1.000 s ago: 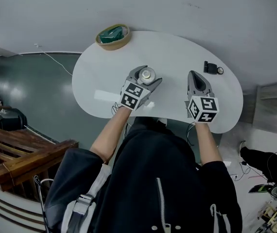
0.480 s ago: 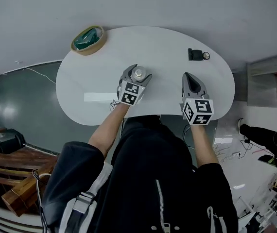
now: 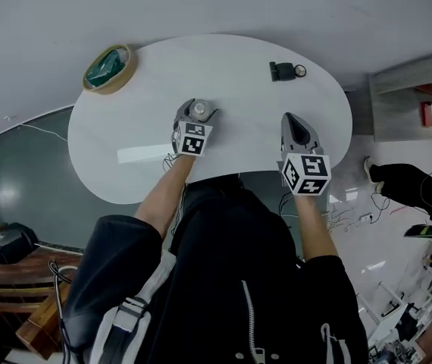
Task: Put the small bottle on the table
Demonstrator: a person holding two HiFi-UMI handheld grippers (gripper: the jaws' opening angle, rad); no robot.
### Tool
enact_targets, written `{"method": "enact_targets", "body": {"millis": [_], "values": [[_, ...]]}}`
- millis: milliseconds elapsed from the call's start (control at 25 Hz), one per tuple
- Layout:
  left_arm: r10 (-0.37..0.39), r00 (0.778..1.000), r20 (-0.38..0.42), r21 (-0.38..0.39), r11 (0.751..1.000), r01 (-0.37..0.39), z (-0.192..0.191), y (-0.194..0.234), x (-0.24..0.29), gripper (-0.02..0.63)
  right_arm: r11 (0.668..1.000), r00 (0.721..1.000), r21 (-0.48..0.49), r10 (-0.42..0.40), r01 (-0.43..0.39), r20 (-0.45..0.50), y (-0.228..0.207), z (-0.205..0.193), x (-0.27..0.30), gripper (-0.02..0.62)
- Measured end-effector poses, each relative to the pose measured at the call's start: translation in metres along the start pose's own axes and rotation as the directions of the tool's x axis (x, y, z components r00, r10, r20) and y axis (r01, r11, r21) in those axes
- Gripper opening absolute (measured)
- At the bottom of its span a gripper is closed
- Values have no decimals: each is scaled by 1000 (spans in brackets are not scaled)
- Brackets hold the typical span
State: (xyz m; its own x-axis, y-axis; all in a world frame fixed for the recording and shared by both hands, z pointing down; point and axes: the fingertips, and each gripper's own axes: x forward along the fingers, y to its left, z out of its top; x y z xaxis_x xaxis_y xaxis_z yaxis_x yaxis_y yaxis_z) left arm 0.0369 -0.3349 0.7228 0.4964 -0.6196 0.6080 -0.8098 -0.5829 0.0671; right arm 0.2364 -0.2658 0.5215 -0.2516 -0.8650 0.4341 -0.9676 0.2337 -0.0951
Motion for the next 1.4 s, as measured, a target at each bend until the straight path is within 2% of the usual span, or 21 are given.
{"method": "enact_targets", "body": {"millis": [200, 600, 760, 920, 1000, 1080, 1160, 1280, 1400], "values": [[-12, 999, -30, -9, 1000, 12, -12, -3, 7, 347, 1000, 1000, 6, -9, 10, -4, -3, -3, -2, 2], [-15, 1000, -27, 21, 1000, 15, -18, -8, 9, 355, 1000, 1000, 1, -1, 1, -3, -4, -2, -5, 2], [-19, 1000, 24, -9, 1000, 20, -7, -3, 1, 419, 1000, 1000, -4, 22, -22, 5, 3, 3, 1, 2], [-31, 998, 54, -20, 999, 32, 17, -4, -35, 413, 998, 998, -17, 64, -64, 21, 18, 14, 12, 2], [-14, 995, 100, -34, 999, 17, 30, 1, -58, 386, 996, 995, -24, 90, -89, 33, 28, 22, 19, 2], [28, 985, 170, -54, 998, -19, 45, 12, -81, 280, 993, 992, -31, 115, -114, 43, 38, 29, 26, 2], [72, 972, 224, -74, 996, -56, 60, 26, -103, 231, 989, 988, -40, 142, -140, 53, 50, 36, 34, 2], [106, 959, 262, -103, 991, -81, 78, 45, -129, 122, 984, 982, -52, 176, -173, 70, 65, 48, 44, 2], [125, 956, 266, -117, 988, -96, 92, 62, -150, 47, 979, 975, -60, 201, -196, 95, 78, 60, 51, 2]]}}
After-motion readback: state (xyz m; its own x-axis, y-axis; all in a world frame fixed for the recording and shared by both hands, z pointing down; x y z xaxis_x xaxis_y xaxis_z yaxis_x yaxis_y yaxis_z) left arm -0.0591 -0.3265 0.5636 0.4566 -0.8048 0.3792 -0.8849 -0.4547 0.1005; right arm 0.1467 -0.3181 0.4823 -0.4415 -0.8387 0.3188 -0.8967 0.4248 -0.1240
